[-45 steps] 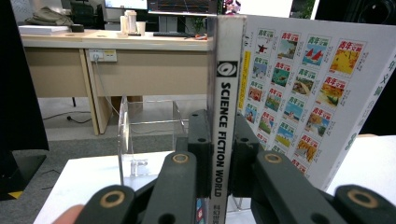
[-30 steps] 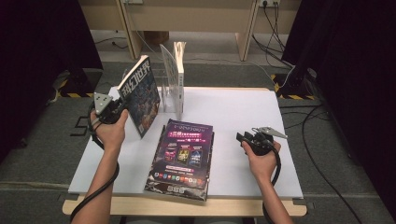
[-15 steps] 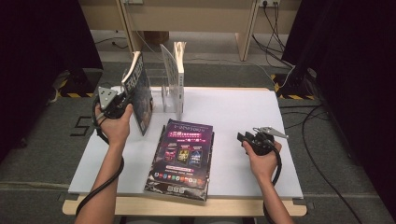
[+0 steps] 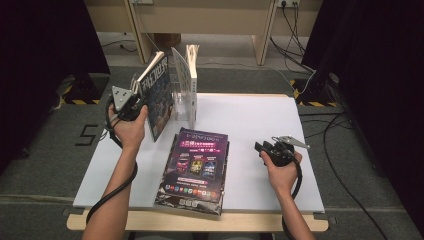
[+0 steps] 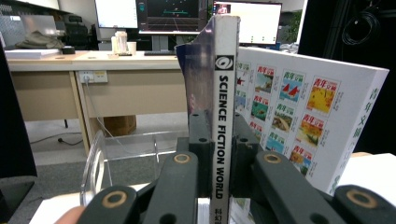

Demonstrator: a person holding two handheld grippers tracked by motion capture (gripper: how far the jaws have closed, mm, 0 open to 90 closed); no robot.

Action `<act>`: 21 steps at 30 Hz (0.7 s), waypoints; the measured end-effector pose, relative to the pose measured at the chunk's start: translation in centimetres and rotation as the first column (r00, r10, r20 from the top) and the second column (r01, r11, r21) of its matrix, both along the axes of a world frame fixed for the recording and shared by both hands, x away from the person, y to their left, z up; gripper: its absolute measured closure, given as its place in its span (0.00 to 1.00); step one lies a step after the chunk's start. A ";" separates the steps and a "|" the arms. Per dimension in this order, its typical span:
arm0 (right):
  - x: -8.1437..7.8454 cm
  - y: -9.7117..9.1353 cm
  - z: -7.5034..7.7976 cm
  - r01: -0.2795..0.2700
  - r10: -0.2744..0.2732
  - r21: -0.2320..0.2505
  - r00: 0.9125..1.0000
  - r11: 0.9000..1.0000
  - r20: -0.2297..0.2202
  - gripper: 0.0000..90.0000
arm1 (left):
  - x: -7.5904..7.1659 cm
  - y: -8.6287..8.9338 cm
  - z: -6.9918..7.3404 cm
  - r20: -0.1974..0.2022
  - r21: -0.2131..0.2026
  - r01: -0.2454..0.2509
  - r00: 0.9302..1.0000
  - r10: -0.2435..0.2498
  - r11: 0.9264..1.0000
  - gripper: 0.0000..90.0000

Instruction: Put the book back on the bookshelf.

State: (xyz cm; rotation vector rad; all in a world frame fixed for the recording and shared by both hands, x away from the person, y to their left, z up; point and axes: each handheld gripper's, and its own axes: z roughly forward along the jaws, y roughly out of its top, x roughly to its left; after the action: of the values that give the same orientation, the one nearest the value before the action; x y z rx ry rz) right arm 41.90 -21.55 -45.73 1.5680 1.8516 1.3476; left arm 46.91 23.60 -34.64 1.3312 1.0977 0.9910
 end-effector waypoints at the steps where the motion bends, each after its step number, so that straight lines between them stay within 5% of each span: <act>1: 0.0 0.0 0.0 -0.001 0.001 0.000 1.000 1.000 0.000 0.65 | 0.2 -0.1 0.2 0.003 0.000 -0.002 1.000 0.002 1.000 0.92; 21: 0.1 -0.1 -0.1 -0.006 0.006 0.002 1.000 1.000 0.000 0.65 | 4.0 -1.2 0.7 0.018 -0.007 -0.040 0.999 0.040 0.999 0.92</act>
State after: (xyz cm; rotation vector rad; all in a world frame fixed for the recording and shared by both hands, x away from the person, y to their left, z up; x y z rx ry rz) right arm 42.01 -21.68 -45.80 1.5647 1.8577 1.3524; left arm 50.89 22.36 -33.95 1.2968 1.1167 1.0266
